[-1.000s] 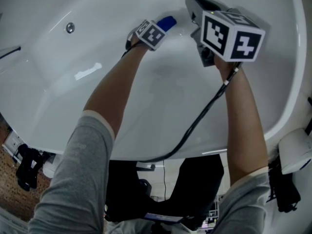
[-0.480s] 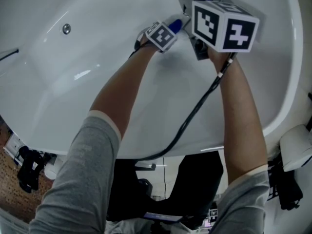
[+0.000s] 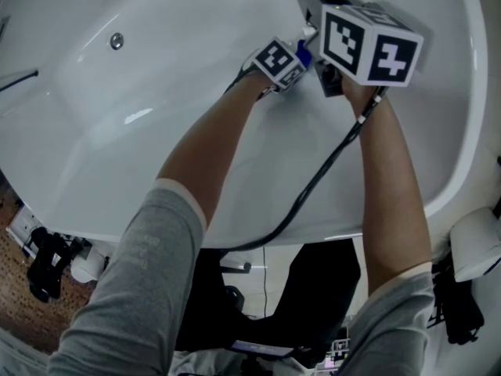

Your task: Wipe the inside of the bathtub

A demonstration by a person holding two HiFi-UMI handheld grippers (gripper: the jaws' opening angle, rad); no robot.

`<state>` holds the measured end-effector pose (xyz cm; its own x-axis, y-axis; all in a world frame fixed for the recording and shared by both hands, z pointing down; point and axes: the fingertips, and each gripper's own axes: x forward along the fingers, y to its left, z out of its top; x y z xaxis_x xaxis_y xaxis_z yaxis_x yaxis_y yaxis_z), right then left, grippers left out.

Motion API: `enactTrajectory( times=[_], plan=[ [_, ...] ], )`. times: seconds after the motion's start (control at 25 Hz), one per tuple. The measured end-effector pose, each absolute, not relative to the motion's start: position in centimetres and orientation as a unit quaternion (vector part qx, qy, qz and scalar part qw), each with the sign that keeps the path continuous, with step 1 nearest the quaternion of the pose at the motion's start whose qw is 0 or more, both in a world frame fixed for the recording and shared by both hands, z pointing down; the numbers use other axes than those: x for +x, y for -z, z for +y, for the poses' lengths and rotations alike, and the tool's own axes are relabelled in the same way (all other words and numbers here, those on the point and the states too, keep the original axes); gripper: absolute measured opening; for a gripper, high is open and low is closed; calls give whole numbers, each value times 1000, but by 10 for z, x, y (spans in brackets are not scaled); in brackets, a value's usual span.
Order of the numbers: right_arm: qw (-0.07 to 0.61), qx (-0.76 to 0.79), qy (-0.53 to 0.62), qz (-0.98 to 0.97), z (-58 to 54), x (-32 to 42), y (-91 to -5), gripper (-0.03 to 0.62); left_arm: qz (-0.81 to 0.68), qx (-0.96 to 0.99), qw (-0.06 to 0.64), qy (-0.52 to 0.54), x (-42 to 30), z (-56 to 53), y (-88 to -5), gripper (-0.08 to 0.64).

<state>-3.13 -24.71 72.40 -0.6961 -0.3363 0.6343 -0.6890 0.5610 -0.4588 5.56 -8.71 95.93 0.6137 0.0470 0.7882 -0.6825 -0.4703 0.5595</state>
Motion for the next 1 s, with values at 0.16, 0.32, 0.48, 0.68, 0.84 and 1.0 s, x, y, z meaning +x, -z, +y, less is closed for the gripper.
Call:
enactTrajectory(
  times=[0.16,0.32,0.48,0.68,0.84,1.0],
  plan=[
    [242,304,-359,-849,-242,-33,-719,9,-171,781,476,-367,70,-80,-935,118],
    [244,304,-345,-854,-244,-38,-701,9,-149,790,478,-354,73,-78,-910,117],
    [236,311,-336,-857,-242,-26,-663,9,-140,799,484,-329,93,-77,-871,117],
    [255,316,-315,-858,-229,-4,-611,9,-128,813,494,-279,126,-78,-802,117],
    [251,347,-301,-852,-227,34,-551,9,-116,822,487,-272,153,-76,-746,117],
    [224,398,-296,-839,-237,81,-494,9,-105,828,476,-275,167,-75,-709,117]
  ],
)
